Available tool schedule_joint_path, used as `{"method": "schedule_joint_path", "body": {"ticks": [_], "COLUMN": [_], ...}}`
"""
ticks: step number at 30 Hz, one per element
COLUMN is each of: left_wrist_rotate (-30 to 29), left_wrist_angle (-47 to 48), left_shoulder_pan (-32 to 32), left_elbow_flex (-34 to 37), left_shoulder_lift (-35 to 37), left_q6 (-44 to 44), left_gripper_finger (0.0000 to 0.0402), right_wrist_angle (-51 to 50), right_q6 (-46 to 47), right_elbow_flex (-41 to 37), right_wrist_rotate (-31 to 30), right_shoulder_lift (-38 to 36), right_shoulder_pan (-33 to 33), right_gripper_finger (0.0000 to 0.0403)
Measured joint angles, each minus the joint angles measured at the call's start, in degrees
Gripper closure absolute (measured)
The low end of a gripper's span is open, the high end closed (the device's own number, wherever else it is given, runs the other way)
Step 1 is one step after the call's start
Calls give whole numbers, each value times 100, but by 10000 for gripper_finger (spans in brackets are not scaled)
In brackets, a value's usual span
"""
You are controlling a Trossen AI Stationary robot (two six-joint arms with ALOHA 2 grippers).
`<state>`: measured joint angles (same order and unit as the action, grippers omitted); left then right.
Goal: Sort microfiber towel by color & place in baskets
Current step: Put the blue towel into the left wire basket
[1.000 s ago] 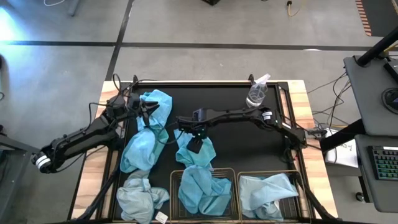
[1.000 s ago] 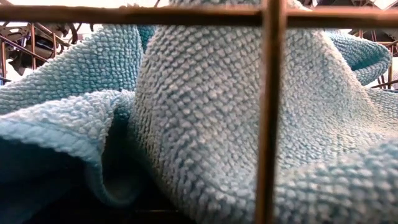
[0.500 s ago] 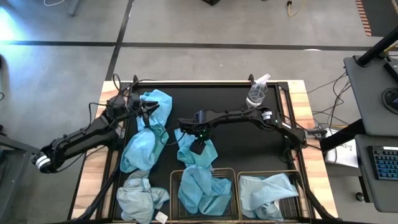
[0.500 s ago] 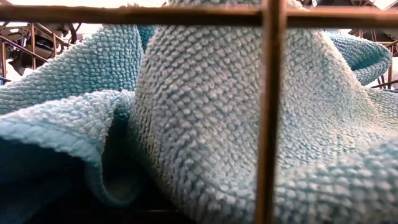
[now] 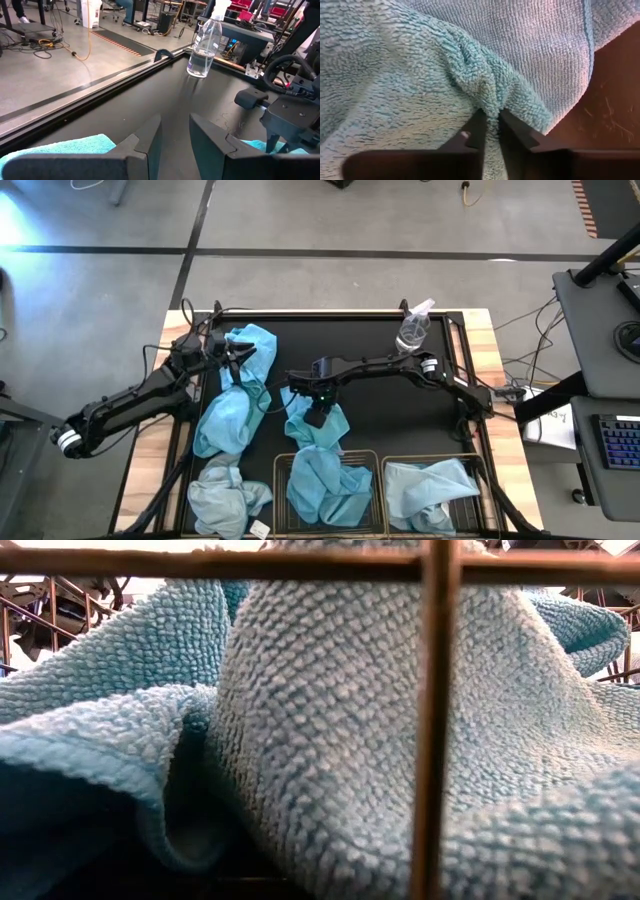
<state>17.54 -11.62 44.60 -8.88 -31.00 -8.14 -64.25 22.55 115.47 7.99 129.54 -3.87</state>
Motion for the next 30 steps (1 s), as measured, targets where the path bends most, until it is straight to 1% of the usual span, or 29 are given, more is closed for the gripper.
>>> {"method": "schedule_joint_path", "body": {"ticks": [2, 9, 16, 23, 25, 30], "left_wrist_rotate": [0, 0, -5, -55, -69, -535], "left_wrist_angle": [0, 0, 2, 7, 4, 9], "left_shoulder_pan": [0, 0, 0, 0, 0, 2], "left_elbow_flex": [0, 0, 0, 0, 0, 0], "left_shoulder_lift": [0, -2, -3, -4, -4, -15], "left_q6": [0, -2, -63, -329, -356, -591], "left_gripper_finger": [318, 318, 318, 318, 318, 318], "right_wrist_angle": [3, -26, -87, -141, -25, 163], "right_q6": [5, 53, 30, -66, -67, -66], "right_elbow_flex": [22, 309, 1089, 1894, 1954, 1928], "right_wrist_rotate": [2, 6, 160, 146, 144, 101], "right_shoulder_lift": [0, -20, -278, -699, -864, -1341], "right_shoulder_pan": [-8, -18, 63, 382, 501, 836], "right_gripper_finger": [387, 392, 392, 392, 392, 392]}}
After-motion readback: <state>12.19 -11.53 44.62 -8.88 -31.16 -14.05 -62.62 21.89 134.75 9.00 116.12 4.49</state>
